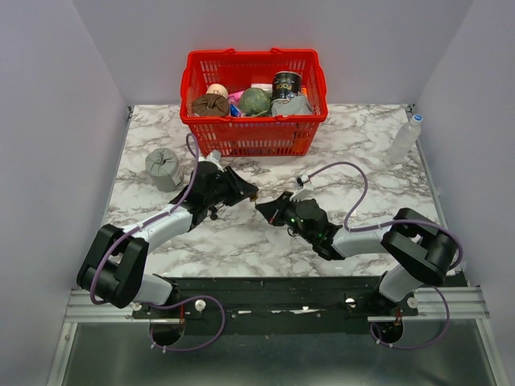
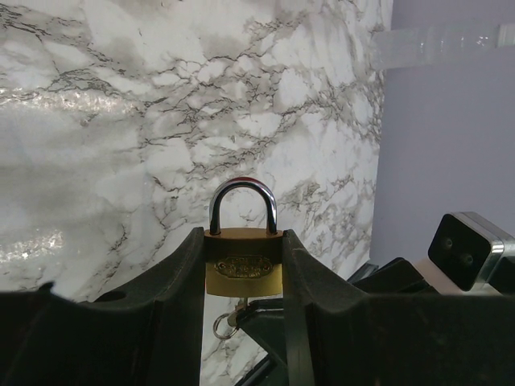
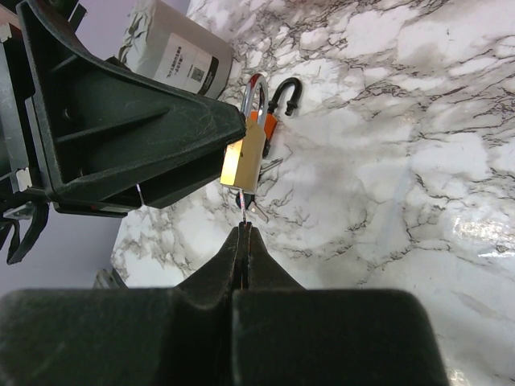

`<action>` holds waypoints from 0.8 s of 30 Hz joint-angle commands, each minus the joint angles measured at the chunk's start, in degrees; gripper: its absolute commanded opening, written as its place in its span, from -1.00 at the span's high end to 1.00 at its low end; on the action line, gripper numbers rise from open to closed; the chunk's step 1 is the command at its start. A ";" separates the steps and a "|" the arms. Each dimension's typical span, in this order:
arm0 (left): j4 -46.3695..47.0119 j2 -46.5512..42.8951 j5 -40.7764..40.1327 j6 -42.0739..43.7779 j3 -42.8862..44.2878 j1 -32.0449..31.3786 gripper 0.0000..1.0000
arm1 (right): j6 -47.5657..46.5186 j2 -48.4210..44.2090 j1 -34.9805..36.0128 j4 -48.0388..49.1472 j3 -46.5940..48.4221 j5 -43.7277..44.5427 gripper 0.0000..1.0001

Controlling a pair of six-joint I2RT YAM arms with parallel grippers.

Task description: Unlock with the key

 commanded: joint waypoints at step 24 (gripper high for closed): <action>2.22 0.14 2.39 -0.82 -1.33 -0.72 1.00 | -1.06 1.92 -2.85 1.90 3.51 1.92 0.99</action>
